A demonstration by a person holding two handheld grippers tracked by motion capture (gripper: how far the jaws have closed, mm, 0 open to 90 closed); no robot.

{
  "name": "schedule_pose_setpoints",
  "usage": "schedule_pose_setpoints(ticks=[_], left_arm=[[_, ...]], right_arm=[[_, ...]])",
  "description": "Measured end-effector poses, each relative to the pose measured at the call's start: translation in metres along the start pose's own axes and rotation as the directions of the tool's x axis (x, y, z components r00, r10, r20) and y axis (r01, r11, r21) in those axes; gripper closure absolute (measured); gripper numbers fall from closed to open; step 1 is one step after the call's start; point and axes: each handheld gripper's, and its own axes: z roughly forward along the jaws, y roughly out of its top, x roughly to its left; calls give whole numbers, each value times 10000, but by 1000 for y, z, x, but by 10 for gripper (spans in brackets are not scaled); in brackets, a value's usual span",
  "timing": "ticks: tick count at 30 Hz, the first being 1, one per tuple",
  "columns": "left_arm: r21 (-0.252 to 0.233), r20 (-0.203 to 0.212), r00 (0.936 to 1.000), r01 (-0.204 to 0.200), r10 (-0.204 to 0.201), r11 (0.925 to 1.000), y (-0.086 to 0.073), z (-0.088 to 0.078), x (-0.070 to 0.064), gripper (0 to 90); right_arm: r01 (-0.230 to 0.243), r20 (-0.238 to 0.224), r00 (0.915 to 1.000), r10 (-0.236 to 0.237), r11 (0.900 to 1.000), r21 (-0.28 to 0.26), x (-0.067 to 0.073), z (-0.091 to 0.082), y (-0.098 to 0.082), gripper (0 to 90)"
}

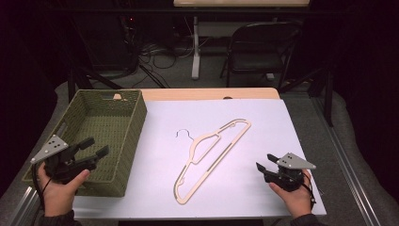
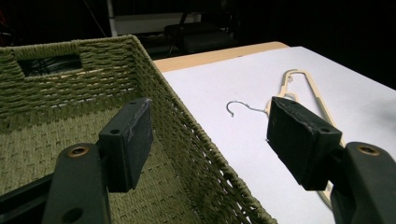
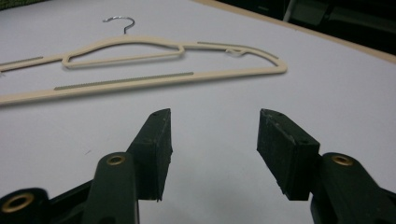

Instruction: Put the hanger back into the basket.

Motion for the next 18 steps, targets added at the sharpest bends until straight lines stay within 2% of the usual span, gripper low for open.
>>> schedule_pose_setpoints(ticks=[2,4,8,11,14,16,18], left_arm=[[38,-66,10000,-27,27,10000,2,-2,0,308],[160,-123,9999,-100,102,9998,1,-2,0,296],[259,-58,10000,60,-58,9996,0,0,2,273],[191,-102,9999,118,-116,9997,1,0,3,260],[112,-153,9998,111,-110,9999,3,-3,2,259],[114,-125,9999,85,-84,9999,4,-4,1,259],[128,-178,9998,87,-84,9999,4,-5,0,260]], right_arm=[[260,-113,9996,-258,9995,171,0,1,3,430],[466,-16,9989,-465,9985,293,1,3,7,425],[547,-313,9981,-529,9967,606,1,6,17,405],[629,-354,9975,-608,9961,613,1,7,22,405],[893,-600,9947,-836,9911,986,-1,11,35,405],[867,-760,9941,-775,9880,1277,-3,14,41,405],[1107,-866,9914,-985,9826,1491,-2,16,49,405]])
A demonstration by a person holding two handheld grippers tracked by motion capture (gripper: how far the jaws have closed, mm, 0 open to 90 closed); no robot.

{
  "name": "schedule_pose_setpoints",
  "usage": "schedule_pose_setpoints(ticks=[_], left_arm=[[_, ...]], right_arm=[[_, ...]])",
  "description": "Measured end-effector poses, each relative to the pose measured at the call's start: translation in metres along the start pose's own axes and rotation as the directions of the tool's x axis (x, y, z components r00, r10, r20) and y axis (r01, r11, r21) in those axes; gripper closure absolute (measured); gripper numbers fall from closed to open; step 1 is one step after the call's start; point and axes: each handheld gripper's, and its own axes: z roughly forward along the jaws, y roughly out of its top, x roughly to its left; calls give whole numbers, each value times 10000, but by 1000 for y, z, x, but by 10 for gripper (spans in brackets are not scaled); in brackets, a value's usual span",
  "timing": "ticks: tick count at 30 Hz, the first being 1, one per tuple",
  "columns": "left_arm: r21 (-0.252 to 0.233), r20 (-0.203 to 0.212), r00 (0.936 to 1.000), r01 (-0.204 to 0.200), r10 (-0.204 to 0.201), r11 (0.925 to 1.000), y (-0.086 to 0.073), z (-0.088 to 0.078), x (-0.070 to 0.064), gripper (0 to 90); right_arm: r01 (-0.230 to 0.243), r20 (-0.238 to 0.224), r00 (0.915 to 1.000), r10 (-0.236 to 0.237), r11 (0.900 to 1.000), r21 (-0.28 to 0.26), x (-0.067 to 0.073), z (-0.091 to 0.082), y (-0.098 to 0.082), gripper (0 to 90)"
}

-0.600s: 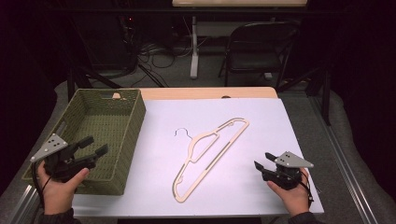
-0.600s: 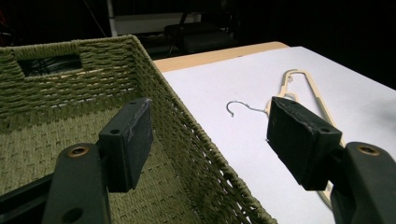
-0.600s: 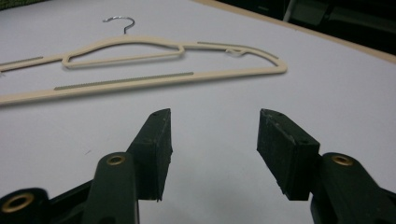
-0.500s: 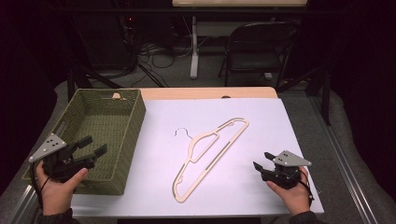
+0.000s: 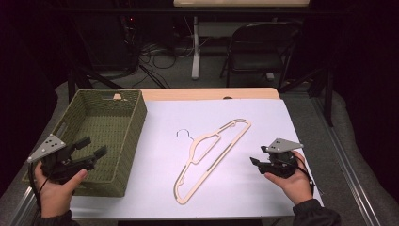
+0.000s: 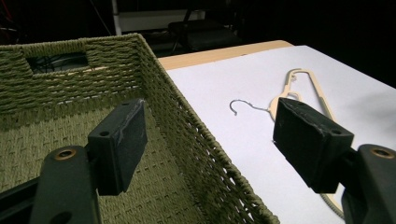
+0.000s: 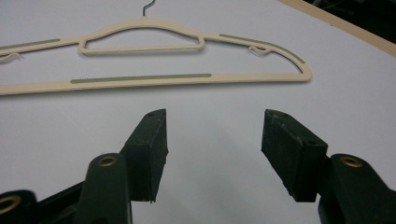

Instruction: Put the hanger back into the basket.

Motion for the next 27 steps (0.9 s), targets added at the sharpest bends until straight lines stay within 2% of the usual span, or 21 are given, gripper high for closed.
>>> schedule_pose_setpoints(ticks=[1,2,4,9,16,17,18,19,20,22,27], left_arm=[[0,0,10000,0,0,10000,0,0,0,260],[-13,25,10000,-32,32,10000,1,0,-2,260],[66,8,9999,-121,121,9999,2,0,-3,261],[218,-42,9999,-111,112,9997,0,0,-3,262],[180,-145,9999,-42,45,9998,0,-5,-4,262],[180,-145,9999,-42,45,9998,0,-5,-4,262],[170,-157,9999,-49,52,9998,0,-6,-5,262],[162,-161,9999,-43,46,9999,0,-6,-5,262],[199,-160,9999,-54,58,9998,0,-6,-5,262],[208,-194,9998,-19,23,9998,-1,-7,-5,262],[163,-185,9998,-22,25,9999,-1,-9,-4,263]], right_arm=[[0,0,10000,0,10000,0,0,0,0,405],[306,-109,9995,-303,9990,310,0,1,10,405],[554,-271,9982,-541,9972,510,-1,3,20,405],[821,-770,9942,-747,9918,975,-3,13,40,419],[1491,-1194,9838,-1336,9799,1323,3,30,57,445],[1684,-1208,9811,-1511,9744,1489,3,31,60,445],[1728,-1274,9798,-1543,9735,1501,4,33,61,446],[1650,-1365,9797,-1468,9773,1327,5,36,62,445],[1797,-1429,9774,-1556,9679,1755,5,35,65,444],[2039,-1372,9742,-1792,9595,1943,7,37,69,441],[2308,-1698,9653,-1986,9526,1983,10,43,83,443]])
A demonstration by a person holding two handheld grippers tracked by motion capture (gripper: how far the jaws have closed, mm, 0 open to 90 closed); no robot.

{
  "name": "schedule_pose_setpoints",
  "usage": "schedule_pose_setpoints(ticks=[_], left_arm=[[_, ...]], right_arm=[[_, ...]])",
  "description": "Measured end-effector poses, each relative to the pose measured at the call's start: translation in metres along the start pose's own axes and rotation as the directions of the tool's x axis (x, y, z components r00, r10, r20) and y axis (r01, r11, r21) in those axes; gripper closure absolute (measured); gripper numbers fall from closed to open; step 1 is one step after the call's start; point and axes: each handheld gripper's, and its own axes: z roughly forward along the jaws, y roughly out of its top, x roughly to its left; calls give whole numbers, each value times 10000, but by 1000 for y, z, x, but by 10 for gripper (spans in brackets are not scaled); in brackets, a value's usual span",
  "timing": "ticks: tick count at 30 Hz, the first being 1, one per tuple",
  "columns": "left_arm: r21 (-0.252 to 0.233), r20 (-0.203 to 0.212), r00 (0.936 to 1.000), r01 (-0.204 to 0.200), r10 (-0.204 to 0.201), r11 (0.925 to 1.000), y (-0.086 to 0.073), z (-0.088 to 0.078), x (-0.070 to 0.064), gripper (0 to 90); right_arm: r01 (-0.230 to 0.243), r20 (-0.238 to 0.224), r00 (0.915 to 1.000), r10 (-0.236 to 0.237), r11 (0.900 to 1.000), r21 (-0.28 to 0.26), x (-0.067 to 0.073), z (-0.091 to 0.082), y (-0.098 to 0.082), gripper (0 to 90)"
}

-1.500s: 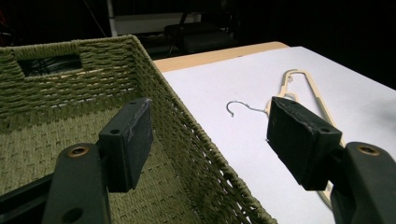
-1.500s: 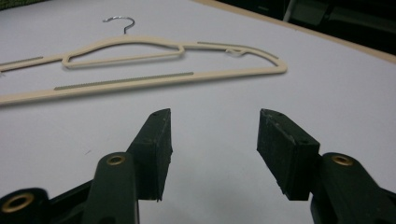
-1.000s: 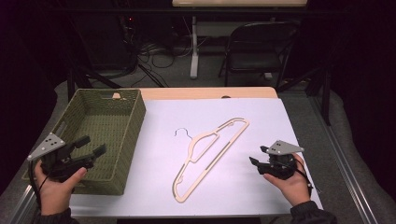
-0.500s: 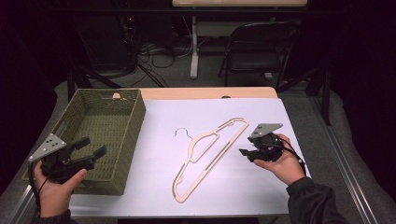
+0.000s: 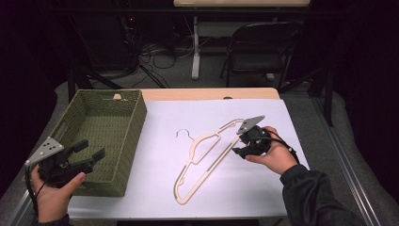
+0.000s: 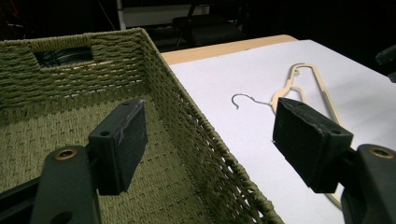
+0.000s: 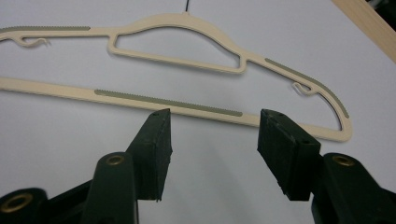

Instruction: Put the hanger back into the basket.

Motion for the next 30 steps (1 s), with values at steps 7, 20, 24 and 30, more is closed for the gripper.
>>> schedule_pose_setpoints(ticks=[7,20,24,30], left_arm=[[-208,43,10000,90,-89,9997,1,-4,0,264],[-146,119,9999,31,-30,9999,3,1,1,267],[-129,107,9999,28,-27,9999,3,1,1,267],[-209,90,9999,72,-70,9998,3,-1,0,268]], right_arm=[[566,-163,9983,-563,9982,182,-2,8,29,483],[1103,-949,9911,-939,9762,1867,-12,29,48,493],[1370,-1035,9874,-1194,9735,1833,-13,35,48,516],[1700,-1459,9795,-1392,9590,2267,-11,45,54,531]])
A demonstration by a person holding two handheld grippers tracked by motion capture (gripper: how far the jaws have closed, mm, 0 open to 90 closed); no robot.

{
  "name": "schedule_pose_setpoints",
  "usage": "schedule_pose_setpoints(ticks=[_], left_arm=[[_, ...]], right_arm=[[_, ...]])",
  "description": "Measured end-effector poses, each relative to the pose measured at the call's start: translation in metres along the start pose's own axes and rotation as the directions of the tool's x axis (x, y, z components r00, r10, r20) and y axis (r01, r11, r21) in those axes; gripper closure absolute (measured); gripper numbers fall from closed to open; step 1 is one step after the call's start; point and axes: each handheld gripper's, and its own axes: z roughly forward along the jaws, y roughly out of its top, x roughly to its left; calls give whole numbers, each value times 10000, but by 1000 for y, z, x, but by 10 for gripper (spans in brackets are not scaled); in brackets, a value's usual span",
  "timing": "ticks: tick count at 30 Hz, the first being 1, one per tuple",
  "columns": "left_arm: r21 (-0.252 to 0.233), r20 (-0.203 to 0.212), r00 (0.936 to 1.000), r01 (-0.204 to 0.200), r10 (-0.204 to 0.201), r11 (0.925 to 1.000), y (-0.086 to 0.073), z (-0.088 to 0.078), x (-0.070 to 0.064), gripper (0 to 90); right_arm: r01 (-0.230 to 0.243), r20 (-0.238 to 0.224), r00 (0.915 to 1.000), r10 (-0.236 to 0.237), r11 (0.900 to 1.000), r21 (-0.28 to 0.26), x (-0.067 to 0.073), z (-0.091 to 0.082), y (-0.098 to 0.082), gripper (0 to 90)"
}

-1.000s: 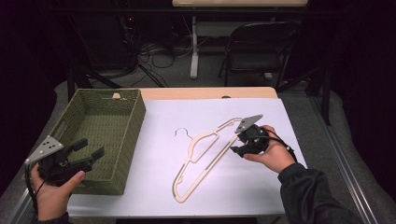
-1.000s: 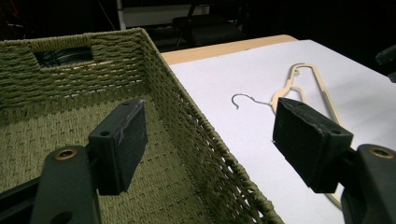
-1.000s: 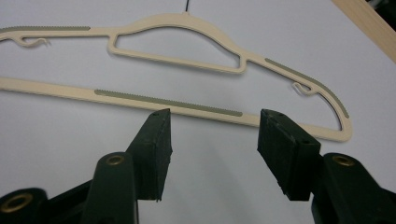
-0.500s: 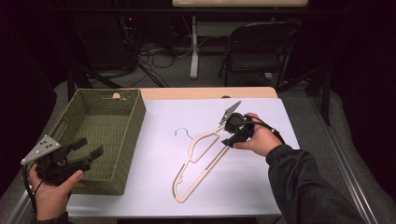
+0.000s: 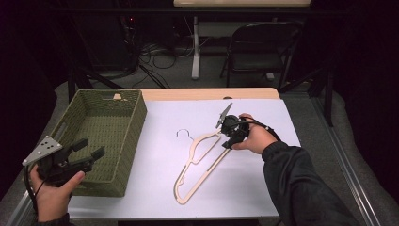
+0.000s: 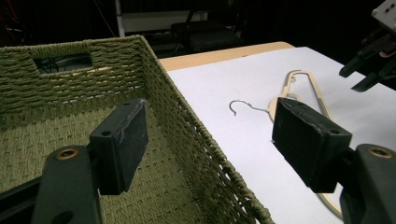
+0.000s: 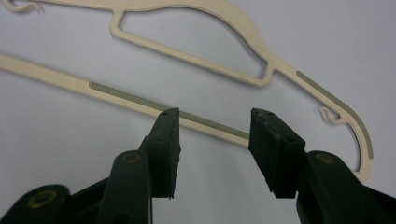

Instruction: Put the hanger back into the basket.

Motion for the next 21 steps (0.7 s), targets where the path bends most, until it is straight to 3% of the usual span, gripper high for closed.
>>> schedule_pose_setpoints(ticks=[9,21], left_arm=[[93,2,10000,6,-6,10000,-2,1,-1,268],[89,-35,10000,-24,24,10000,-3,-1,-4,268]], right_arm=[[441,-103,9990,-439,9988,193,2,19,10,496],[375,-316,9988,-366,9989,286,-3,31,14,474]])
